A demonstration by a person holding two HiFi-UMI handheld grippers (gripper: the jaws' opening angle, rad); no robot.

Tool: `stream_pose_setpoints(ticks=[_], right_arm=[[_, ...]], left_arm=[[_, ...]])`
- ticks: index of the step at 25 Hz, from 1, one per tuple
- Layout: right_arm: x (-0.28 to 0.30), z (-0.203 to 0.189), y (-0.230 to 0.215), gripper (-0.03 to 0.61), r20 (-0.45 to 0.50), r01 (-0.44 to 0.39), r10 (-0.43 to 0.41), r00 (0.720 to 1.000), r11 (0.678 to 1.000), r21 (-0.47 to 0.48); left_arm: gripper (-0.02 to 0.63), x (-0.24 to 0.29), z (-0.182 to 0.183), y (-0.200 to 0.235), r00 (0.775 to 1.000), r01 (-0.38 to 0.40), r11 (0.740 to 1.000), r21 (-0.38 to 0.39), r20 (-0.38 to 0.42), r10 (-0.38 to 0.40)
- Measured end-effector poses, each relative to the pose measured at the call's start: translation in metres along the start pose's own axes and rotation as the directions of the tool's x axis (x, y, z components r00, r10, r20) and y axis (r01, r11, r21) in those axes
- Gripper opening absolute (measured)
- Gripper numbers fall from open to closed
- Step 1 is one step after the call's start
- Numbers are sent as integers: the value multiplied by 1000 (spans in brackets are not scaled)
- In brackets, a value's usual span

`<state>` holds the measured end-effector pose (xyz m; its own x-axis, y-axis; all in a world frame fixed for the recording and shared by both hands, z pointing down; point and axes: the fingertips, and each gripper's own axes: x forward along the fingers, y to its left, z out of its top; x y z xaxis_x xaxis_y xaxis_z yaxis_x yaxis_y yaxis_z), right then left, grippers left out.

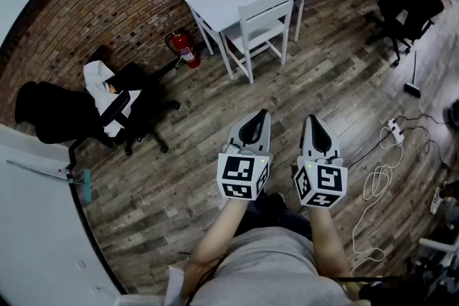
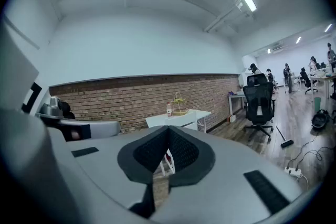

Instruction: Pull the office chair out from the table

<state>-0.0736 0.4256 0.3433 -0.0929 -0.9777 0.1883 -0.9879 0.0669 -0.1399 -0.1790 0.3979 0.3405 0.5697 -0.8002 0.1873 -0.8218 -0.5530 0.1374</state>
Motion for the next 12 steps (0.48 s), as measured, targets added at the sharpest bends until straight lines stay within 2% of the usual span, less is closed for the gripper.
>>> stream_pose_setpoints(ticks=[12], right_arm=[[3,3,-9,14,8,6,-7,1000,1000,7]], left_arm=[[15,8,2,-5,1000,5,1000,14,0,-5]])
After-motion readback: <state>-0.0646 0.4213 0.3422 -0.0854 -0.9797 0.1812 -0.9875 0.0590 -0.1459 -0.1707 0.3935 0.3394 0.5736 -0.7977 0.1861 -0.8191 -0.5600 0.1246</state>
